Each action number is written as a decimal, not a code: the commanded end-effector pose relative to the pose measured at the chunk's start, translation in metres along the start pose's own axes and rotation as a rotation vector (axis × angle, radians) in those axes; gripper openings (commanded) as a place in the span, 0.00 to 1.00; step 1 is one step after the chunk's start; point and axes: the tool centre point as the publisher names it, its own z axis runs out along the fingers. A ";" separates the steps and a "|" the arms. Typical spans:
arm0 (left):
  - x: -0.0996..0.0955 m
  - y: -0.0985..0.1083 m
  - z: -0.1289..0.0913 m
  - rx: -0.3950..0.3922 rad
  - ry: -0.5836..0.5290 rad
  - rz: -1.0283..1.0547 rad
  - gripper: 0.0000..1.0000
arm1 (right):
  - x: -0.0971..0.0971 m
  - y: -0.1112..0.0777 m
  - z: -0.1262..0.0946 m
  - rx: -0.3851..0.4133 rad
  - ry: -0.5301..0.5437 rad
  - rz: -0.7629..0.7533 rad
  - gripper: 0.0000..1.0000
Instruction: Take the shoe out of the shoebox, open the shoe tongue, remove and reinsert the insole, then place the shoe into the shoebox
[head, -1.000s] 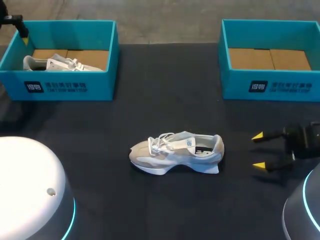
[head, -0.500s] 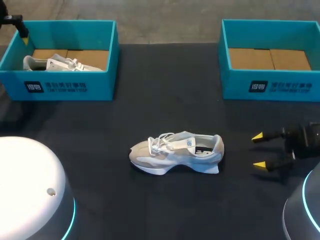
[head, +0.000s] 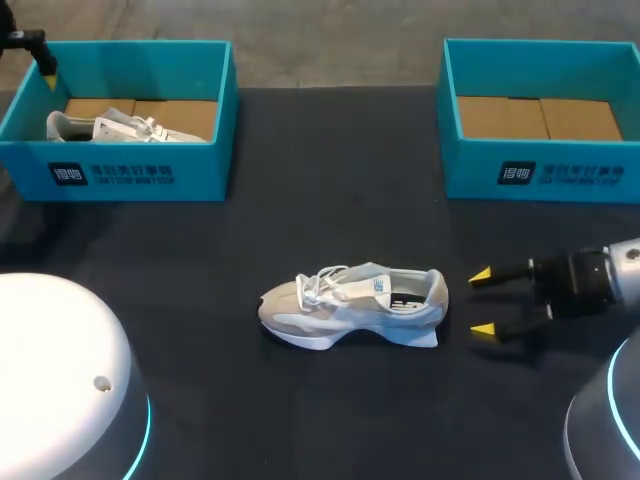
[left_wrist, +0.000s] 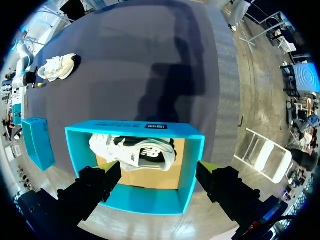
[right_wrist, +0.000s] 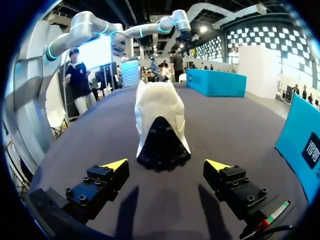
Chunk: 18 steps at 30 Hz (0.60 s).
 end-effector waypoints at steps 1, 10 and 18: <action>0.000 -0.001 -0.001 -0.002 0.002 0.000 1.00 | -0.005 0.001 0.017 0.000 0.002 0.003 1.00; 0.000 -0.001 -0.001 -0.002 0.002 0.000 1.00 | -0.004 0.008 0.031 -0.001 0.001 0.022 1.00; 0.000 -0.001 -0.001 -0.002 0.002 0.000 1.00 | -0.004 0.014 0.048 0.004 0.006 0.038 1.00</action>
